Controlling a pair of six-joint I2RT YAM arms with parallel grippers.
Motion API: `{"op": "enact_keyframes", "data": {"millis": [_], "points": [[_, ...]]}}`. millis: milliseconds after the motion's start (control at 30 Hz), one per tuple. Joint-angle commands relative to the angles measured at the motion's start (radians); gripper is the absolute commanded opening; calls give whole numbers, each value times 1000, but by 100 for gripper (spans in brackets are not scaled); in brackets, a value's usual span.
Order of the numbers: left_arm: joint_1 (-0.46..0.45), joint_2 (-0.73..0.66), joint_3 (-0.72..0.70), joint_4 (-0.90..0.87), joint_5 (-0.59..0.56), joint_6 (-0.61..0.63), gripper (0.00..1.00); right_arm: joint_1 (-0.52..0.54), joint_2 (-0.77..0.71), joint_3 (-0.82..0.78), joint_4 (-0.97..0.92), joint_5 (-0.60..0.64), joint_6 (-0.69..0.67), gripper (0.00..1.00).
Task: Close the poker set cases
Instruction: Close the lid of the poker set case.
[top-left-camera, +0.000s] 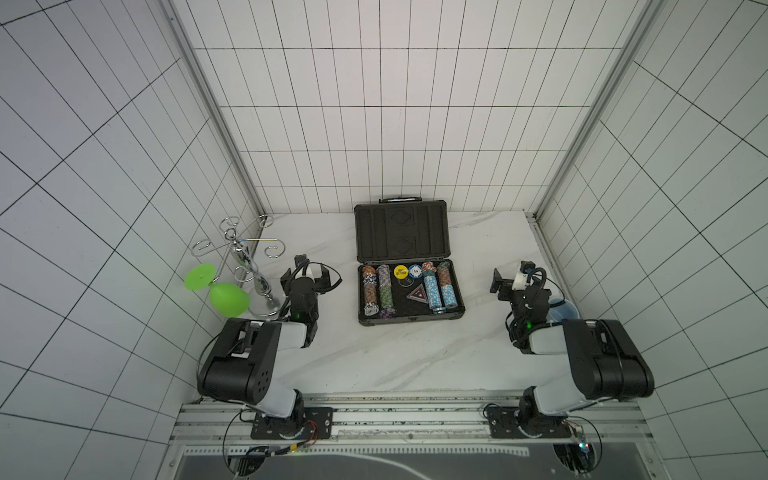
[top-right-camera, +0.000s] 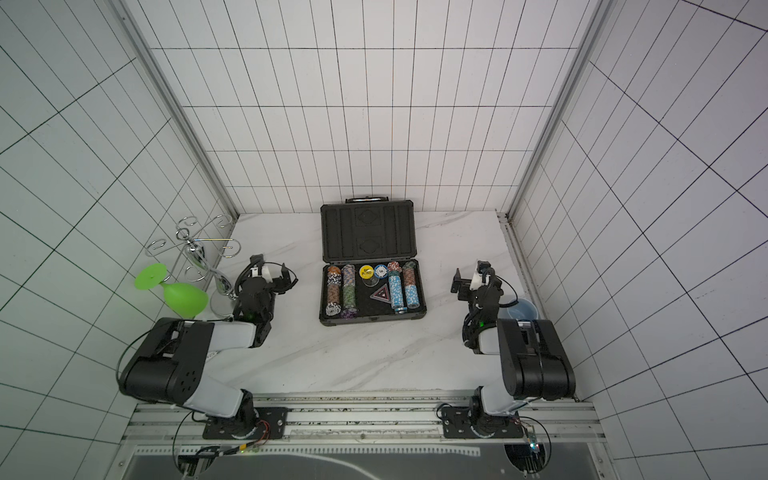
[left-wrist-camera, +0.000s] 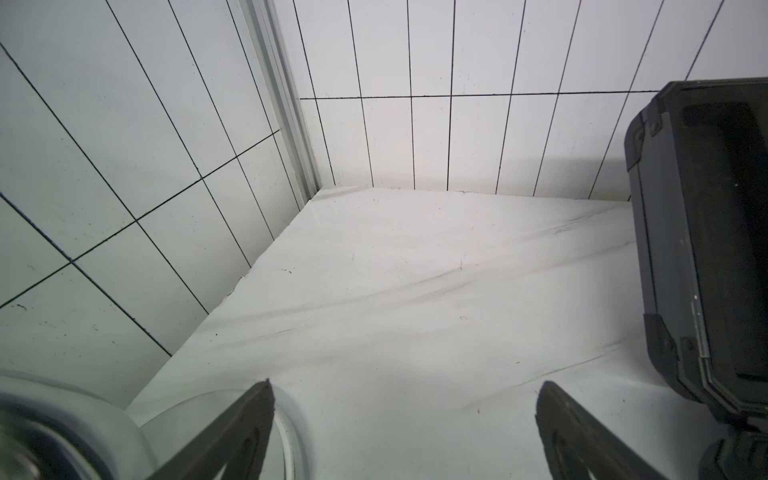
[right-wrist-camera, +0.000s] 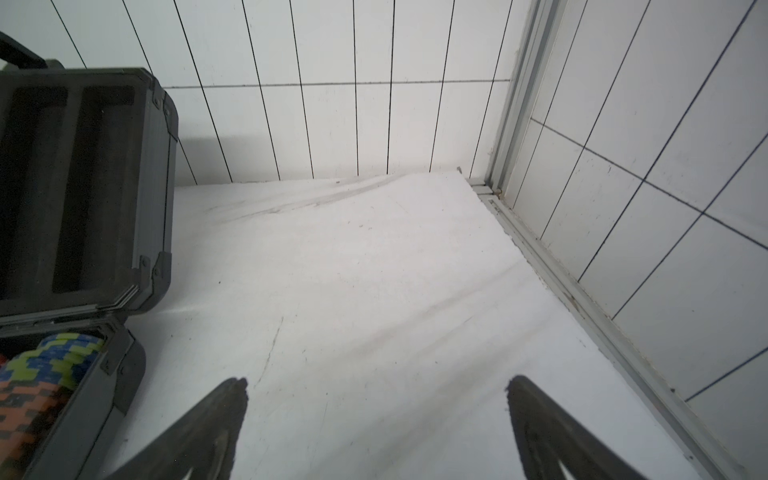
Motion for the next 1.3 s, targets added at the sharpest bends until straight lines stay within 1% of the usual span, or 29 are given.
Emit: {"op": "enact_keyframes", "data": {"millis": [0,67,133,233,300,367,467,533,600,767,900,1067,1267], "points": [[-6,-29,93,-209,-64,-28,98,4,-42,122,-199,-22,-22,95],[-8,-23,137,-263,-46,-26,98,12,-54,167,-282,-20,-21,94],[-10,-3,183,-297,-36,-41,98,15,-63,220,-370,-6,25,92],[-19,25,273,-383,22,-68,98,18,-58,332,-511,-87,89,89],[-29,49,345,-456,51,-83,98,26,-33,420,-594,-110,124,87],[-38,68,410,-526,72,-86,98,31,2,506,-657,-143,153,86],[-45,89,480,-607,96,-126,98,38,74,647,-737,-207,172,84],[-46,100,499,-599,136,-146,98,44,128,740,-777,-239,177,84],[-46,121,520,-586,200,-162,98,48,191,841,-814,-287,182,84],[-46,201,590,-591,294,-211,98,61,356,1052,-830,-408,213,82],[-46,242,616,-596,348,-249,98,88,471,1185,-830,-433,213,81],[-46,274,618,-598,395,-286,98,116,596,1302,-802,-466,218,79],[-47,285,621,-598,420,-297,98,146,688,1360,-722,-513,251,77]]}}
